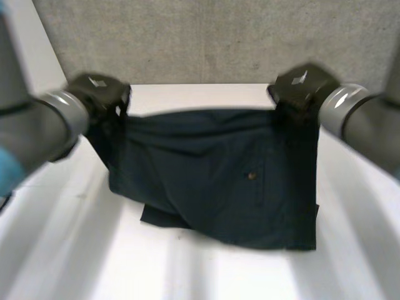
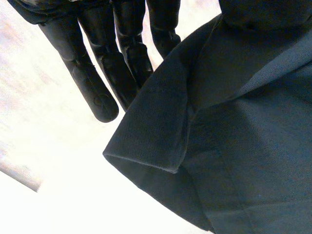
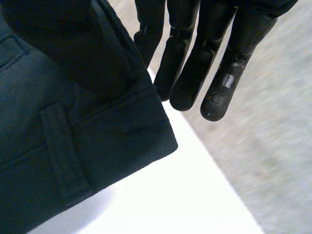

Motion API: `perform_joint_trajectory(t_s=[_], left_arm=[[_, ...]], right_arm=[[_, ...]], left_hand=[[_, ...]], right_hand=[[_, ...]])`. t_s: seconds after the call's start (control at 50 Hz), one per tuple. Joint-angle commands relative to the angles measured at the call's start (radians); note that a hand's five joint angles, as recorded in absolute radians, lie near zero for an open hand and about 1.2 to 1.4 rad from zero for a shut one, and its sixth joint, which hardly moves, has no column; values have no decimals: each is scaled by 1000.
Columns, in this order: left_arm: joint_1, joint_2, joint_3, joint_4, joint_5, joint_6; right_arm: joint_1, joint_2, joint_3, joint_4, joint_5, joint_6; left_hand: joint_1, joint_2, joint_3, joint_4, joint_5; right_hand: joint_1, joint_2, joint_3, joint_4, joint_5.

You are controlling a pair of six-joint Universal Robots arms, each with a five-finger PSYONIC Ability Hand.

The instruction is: Fold the shorts.

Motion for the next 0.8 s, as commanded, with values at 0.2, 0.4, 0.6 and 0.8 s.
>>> perform_joint_trajectory(t_s=[0.2,0.4,0.6,0.8], left_arm=[[-7,-432,558,356,-32,14],[-16,-204,574,773,-81,30],[-18,-147,263,767,-78,27],[-13,-176,-127,764,-80,30]], right_arm=[[1,297,-160,-559,74,-15],[2,136,-294,-924,110,-18],[1,139,-179,-780,104,-12],[2,303,-2,-639,91,-23]], left_hand=[[280,199,208,200,243],[280,199,208,200,243],[280,199,208,200,243],[280,199,208,200,243]], right_hand=[[426,228,197,205,231],[426,228,197,205,231],[426,228,197,205,231],[426,228,197,205,231]])
